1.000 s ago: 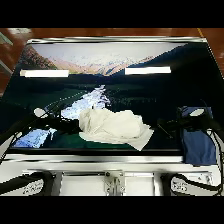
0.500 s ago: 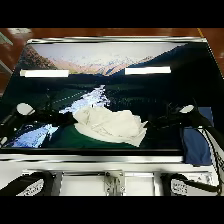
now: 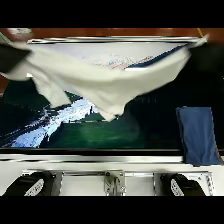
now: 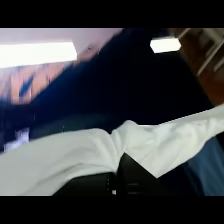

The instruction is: Fold the shirts.

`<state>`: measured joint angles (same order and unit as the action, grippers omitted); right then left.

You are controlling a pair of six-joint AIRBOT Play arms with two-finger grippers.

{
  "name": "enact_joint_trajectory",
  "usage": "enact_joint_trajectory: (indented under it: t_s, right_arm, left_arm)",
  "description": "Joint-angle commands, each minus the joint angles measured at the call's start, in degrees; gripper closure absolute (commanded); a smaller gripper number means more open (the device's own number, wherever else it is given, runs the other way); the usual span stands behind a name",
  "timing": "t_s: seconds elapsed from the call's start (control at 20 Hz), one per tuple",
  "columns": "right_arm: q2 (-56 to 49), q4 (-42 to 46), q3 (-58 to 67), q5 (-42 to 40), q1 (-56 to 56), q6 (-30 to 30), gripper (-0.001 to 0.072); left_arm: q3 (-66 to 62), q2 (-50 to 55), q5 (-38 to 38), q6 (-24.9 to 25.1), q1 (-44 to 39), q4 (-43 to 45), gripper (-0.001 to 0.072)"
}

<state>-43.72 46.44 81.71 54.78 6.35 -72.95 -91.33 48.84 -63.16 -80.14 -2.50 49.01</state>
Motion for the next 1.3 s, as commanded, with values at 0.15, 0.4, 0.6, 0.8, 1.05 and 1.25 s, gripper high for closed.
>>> enact_joint_trajectory:
  t_s: [0.15,0.4,0.6,0.8,1.05,1.25]
  right_arm:
    - [9.6,7.0,18.5,-10.8,0.0,-8.7,0.0646]
    - [7.8,11.9,18.8,-11.3,0.0,-8.7,0.0647]
    - [0.9,16.7,18.8,-5.6,0.0,-8.6,0.0646]
    - [-13.0,23.3,18.7,11.1,0.0,-8.2,0.0647]
    - [-37.2,22.4,18.7,10.0,-0.5,-8.4,0.0646]
    - [-51.5,11.7,18.8,-4.7,-1.8,-8.9,0.0646]
  left_arm:
    - [-22.2,-3.7,1.8,-3.1,0.1,0.3,0.0666]
    - [-19.4,-3.4,-16.1,-3.8,0.1,4.7,0.0667]
    - [-7.8,-3.5,-27.1,-7.2,0.1,10.2,0.0666]
    - [13.1,-3.2,-26.6,-8.2,0.1,10.8,0.0666]
    - [31.3,6.3,-11.6,-8.3,0.7,14.9,0.0666]
    - [28.3,21.8,3.3,-8.2,2.6,12.8,0.0666]
